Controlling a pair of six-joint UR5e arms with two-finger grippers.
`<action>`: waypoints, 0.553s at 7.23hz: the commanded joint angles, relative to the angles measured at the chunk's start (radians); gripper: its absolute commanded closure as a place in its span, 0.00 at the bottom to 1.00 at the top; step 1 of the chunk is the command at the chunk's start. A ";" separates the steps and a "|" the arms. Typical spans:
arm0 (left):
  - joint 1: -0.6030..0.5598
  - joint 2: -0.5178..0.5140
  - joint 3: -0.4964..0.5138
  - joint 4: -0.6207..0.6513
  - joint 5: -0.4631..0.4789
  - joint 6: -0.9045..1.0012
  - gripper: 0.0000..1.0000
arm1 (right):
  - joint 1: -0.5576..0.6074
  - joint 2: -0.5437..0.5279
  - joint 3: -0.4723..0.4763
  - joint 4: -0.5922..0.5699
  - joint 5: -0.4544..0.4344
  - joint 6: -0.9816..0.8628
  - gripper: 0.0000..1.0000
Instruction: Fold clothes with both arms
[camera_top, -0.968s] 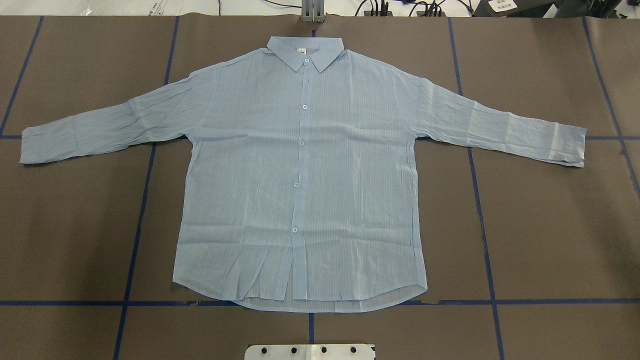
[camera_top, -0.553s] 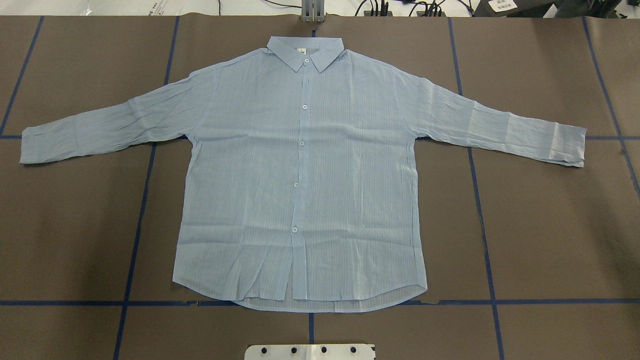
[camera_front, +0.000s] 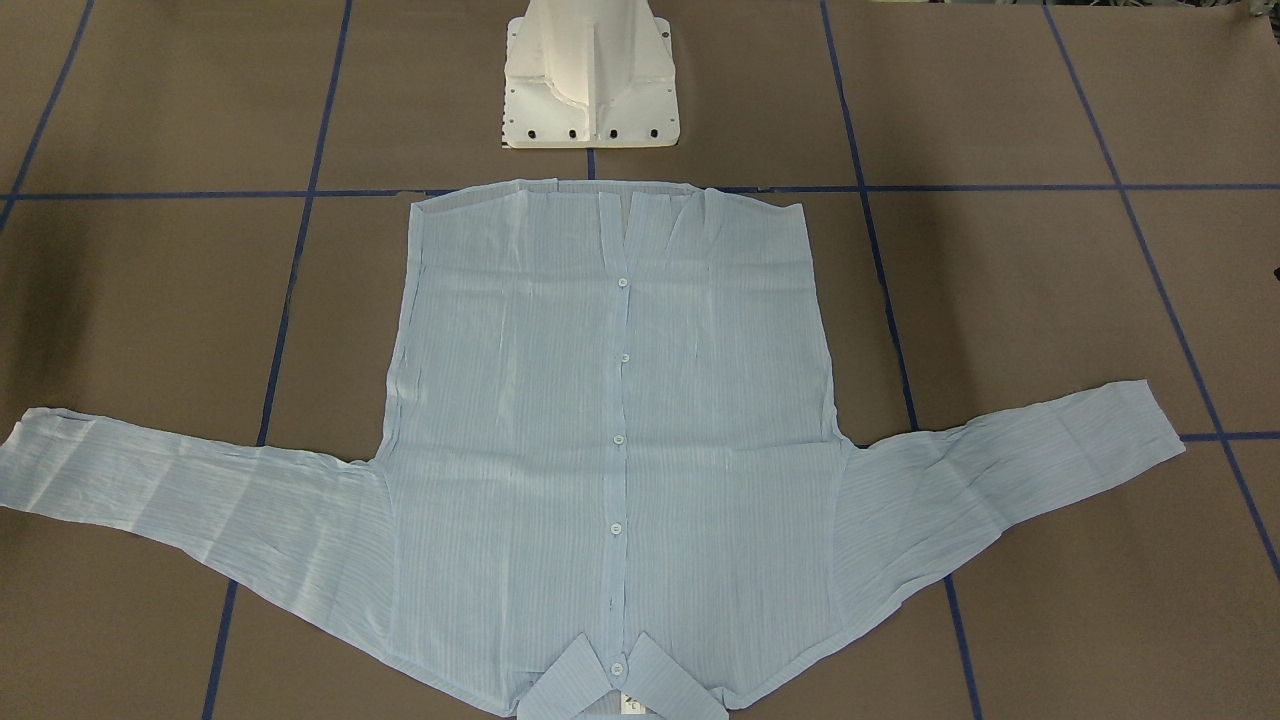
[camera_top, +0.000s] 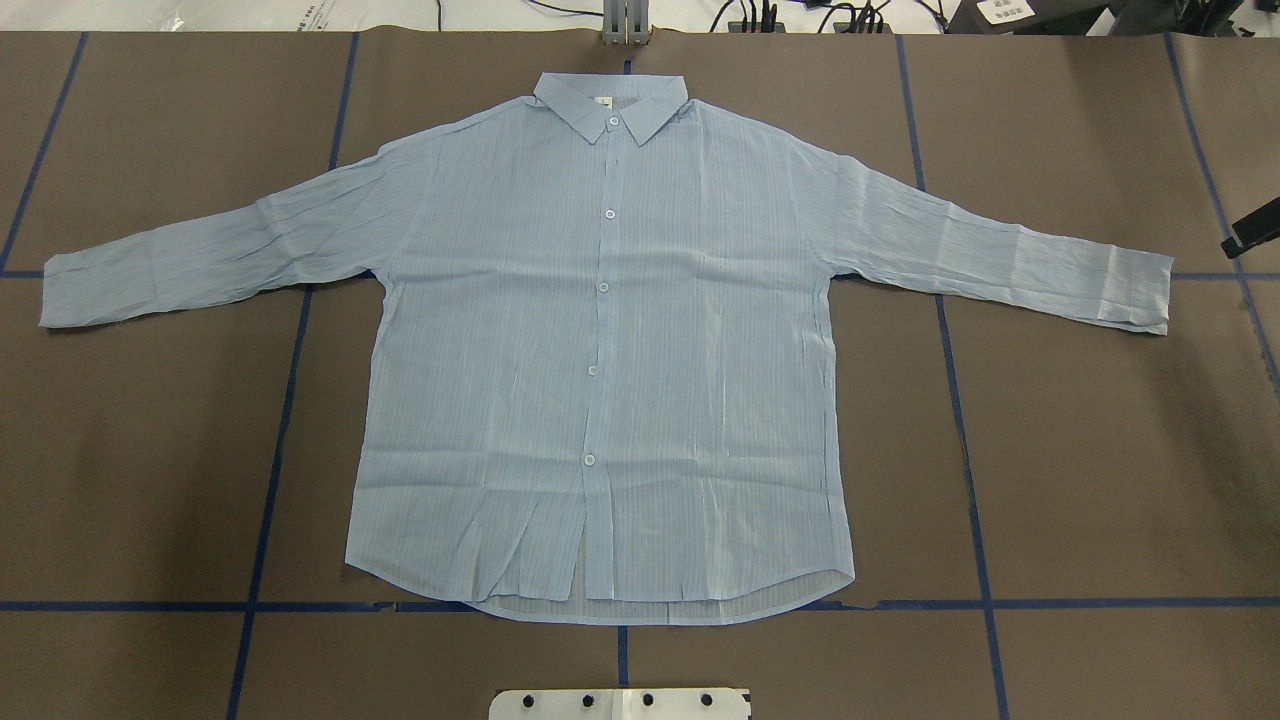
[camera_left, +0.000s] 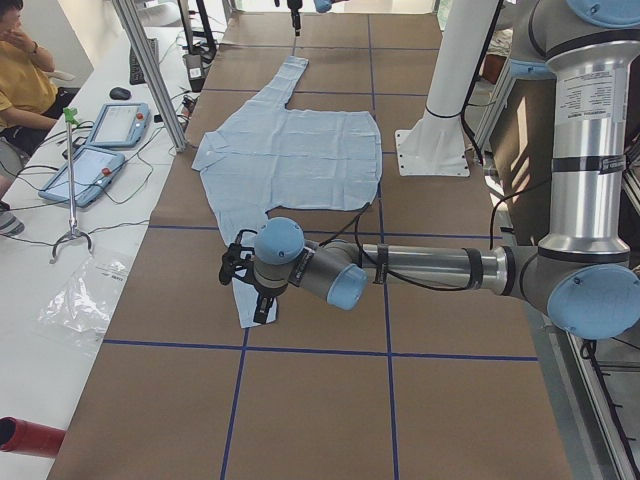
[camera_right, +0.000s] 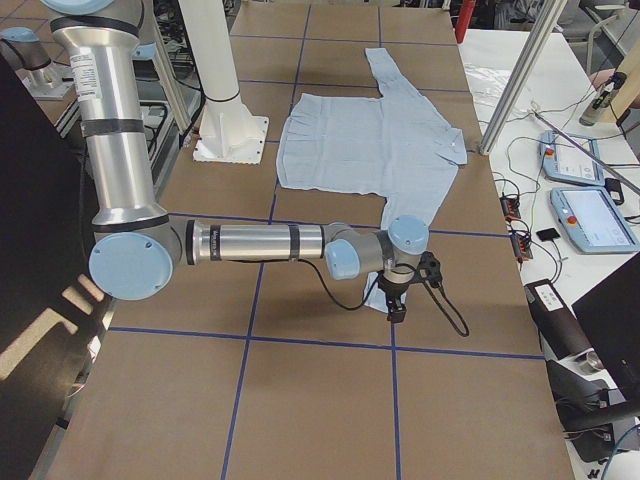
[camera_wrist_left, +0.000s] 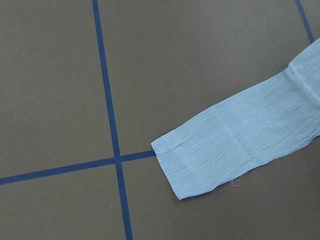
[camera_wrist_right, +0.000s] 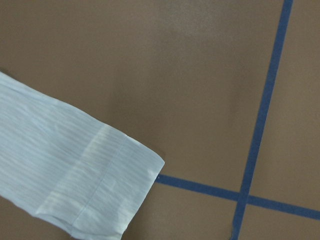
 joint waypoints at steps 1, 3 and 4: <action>-0.001 -0.004 0.012 -0.001 0.021 -0.008 0.00 | -0.035 0.073 -0.160 0.105 -0.015 0.051 0.03; -0.010 0.005 -0.025 -0.001 0.043 -0.018 0.00 | -0.079 0.075 -0.188 0.128 -0.023 0.051 0.06; -0.010 0.012 -0.026 -0.001 0.069 -0.009 0.00 | -0.106 0.084 -0.194 0.131 -0.046 0.053 0.07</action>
